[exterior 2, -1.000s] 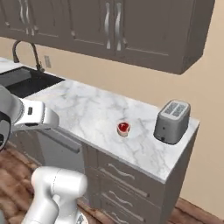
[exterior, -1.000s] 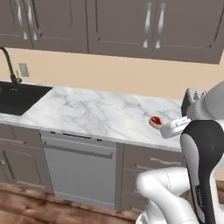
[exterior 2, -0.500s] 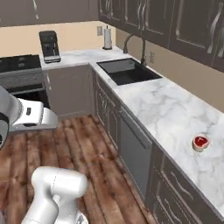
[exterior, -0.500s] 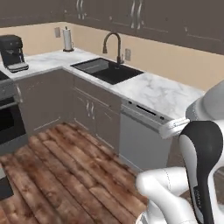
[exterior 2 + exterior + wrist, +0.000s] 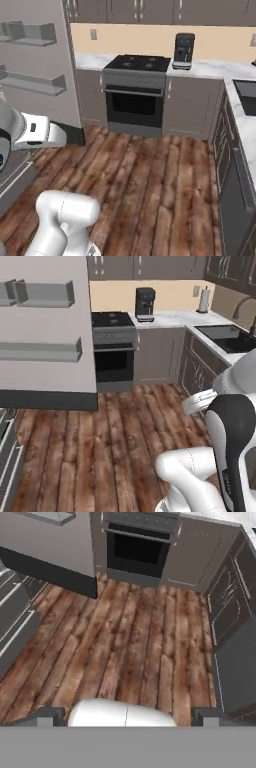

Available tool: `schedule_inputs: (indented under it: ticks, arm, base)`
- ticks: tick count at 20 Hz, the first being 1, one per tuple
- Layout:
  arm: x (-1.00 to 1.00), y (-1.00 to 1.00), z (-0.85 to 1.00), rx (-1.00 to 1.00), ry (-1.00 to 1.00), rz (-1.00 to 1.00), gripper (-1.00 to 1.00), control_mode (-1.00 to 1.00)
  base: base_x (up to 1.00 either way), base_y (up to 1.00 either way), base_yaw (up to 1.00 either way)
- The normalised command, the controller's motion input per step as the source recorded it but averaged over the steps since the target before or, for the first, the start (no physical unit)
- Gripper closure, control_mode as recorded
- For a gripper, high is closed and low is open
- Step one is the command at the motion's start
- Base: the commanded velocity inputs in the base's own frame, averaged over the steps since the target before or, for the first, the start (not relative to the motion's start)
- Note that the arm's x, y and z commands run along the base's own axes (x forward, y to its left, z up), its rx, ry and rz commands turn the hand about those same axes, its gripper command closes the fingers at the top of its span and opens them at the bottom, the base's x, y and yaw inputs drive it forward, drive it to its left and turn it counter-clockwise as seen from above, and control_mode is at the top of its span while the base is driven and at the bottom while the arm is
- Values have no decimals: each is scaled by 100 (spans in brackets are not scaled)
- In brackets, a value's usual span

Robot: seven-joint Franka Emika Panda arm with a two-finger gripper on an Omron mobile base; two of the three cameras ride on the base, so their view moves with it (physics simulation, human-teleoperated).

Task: Open the fridge, remove the orange, lemon, and steak, and place them on any counter.

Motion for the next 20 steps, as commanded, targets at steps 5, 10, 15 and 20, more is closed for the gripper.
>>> schedule_inputs:
  ticks: [5, 10, 15, 20]
  arm:
    - [0, 0, 0, 0, 0, 0, -100, 100]
    - [0, 0, 0, 0, 0, 0, -100, 100]
    - [0, 0, 0, 0, 0, 0, -100, 100]
    - [0, 0, 0, 0, 0, 0, -100, 100]
  base:
    - [-17, 34, 83]
    - [0, 38, 86]
    - [36, 13, 66]
    - [67, -40, 28]
